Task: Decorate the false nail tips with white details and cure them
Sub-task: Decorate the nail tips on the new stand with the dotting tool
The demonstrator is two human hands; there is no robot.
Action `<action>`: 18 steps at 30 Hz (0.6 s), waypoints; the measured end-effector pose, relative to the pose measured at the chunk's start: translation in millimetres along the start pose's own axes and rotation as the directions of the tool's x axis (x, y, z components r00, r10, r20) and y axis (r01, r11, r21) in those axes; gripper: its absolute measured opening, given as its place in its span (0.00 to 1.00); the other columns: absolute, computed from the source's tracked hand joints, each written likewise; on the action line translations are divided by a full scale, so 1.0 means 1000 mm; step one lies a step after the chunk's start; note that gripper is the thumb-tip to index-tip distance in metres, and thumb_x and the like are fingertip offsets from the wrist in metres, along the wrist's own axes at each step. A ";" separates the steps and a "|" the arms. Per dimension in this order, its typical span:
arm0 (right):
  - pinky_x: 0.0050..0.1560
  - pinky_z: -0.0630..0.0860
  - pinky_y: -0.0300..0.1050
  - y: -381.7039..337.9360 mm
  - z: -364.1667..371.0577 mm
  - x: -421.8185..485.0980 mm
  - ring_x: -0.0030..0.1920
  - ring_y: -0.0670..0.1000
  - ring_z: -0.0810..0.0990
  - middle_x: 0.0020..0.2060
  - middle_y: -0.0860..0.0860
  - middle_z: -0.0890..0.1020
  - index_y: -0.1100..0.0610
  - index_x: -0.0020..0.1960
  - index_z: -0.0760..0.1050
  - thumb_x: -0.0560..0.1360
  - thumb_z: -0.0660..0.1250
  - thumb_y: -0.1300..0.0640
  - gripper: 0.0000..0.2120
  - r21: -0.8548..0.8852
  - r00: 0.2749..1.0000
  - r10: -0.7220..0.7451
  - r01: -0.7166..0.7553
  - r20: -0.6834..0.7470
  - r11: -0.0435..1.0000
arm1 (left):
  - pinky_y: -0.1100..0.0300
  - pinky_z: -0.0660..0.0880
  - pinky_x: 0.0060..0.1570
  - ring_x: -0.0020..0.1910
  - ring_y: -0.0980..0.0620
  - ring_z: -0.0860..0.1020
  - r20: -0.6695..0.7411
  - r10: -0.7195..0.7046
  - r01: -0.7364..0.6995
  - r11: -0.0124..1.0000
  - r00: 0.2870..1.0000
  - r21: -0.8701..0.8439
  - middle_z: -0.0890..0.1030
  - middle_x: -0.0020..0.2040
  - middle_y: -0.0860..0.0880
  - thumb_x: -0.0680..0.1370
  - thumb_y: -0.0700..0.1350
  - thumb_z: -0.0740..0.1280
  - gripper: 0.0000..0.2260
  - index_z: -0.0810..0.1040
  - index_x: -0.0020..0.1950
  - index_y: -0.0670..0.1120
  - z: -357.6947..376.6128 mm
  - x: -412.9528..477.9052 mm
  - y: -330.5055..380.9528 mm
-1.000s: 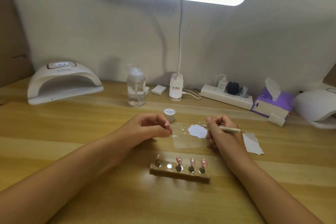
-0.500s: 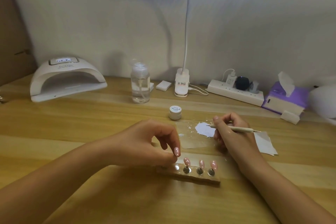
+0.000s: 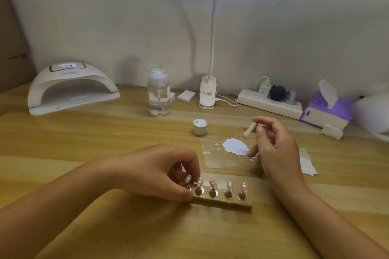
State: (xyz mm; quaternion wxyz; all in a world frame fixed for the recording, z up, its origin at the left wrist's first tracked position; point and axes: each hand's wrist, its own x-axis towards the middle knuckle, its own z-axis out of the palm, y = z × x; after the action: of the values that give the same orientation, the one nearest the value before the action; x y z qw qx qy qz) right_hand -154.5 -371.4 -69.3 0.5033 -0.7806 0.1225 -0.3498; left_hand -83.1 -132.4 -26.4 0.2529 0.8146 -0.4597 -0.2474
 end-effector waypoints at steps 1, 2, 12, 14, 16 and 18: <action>0.30 0.76 0.40 0.000 -0.001 0.000 0.29 0.47 0.80 0.48 0.48 0.84 0.48 0.56 0.75 0.83 0.59 0.59 0.09 0.033 1.000 -0.001 0.002 -0.022 0.999 | 0.49 0.77 0.52 0.46 0.55 0.78 0.008 -0.004 0.004 1.000 1.000 -0.011 0.80 0.46 0.57 0.73 0.52 0.75 0.08 0.78 0.49 0.60 -0.002 0.000 -0.001; 0.28 0.75 0.37 -0.001 -0.001 0.000 0.28 0.47 0.79 0.48 0.48 0.84 0.47 0.55 0.74 0.83 0.60 0.58 0.08 0.070 0.999 0.001 0.002 -0.044 0.998 | 0.50 0.78 0.52 0.46 0.55 0.79 0.016 0.001 0.000 0.999 1.000 -0.043 0.81 0.46 0.56 0.73 0.51 0.75 0.07 0.79 0.48 0.58 -0.004 0.000 -0.002; 0.31 0.75 0.45 -0.003 -0.001 0.001 0.28 0.45 0.75 0.40 0.49 0.80 0.49 0.58 0.62 0.79 0.68 0.58 0.16 0.143 0.980 0.037 -0.009 -0.193 0.990 | 0.56 0.76 0.57 0.48 0.57 0.82 0.021 0.058 -0.053 0.985 0.998 -0.167 0.84 0.46 0.54 0.75 0.45 0.74 0.04 0.81 0.46 0.54 -0.009 0.001 -0.010; 0.30 0.75 0.42 -0.003 -0.001 0.001 0.28 0.44 0.76 0.40 0.49 0.81 0.52 0.59 0.60 0.78 0.69 0.58 0.18 0.185 0.975 0.063 -0.023 -0.214 0.982 | 0.56 0.76 0.59 0.49 0.56 0.83 0.018 0.049 -0.045 0.984 0.999 -0.173 0.85 0.47 0.54 0.75 0.44 0.74 0.04 0.81 0.47 0.51 -0.010 0.001 -0.011; 0.27 0.75 0.35 -0.002 -0.003 0.004 0.29 0.41 0.80 0.40 0.49 0.82 0.54 0.59 0.64 0.79 0.69 0.58 0.15 0.221 0.969 0.124 -0.075 -0.213 0.972 | 0.59 0.77 0.58 0.50 0.56 0.83 0.022 0.035 -0.030 0.978 0.999 -0.207 0.86 0.48 0.54 0.75 0.42 0.74 0.04 0.81 0.47 0.49 -0.011 0.001 -0.013; 0.27 0.75 0.33 0.000 -0.005 0.006 0.32 0.41 0.82 0.38 0.47 0.84 0.56 0.56 0.74 0.79 0.69 0.58 0.07 0.256 0.965 0.193 -0.145 -0.177 0.956 | 0.63 0.77 0.56 0.52 0.55 0.83 0.027 0.025 -0.018 0.971 0.999 -0.240 0.86 0.50 0.53 0.76 0.42 0.73 0.04 0.80 0.47 0.48 -0.012 0.001 -0.013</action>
State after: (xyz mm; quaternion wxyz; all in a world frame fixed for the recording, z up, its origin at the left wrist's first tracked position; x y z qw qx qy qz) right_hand -153.4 -378.9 -65.5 0.6074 -0.6613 0.1958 -0.3943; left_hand -66.8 -125.5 -26.3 0.3451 0.7693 -0.4390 -0.3104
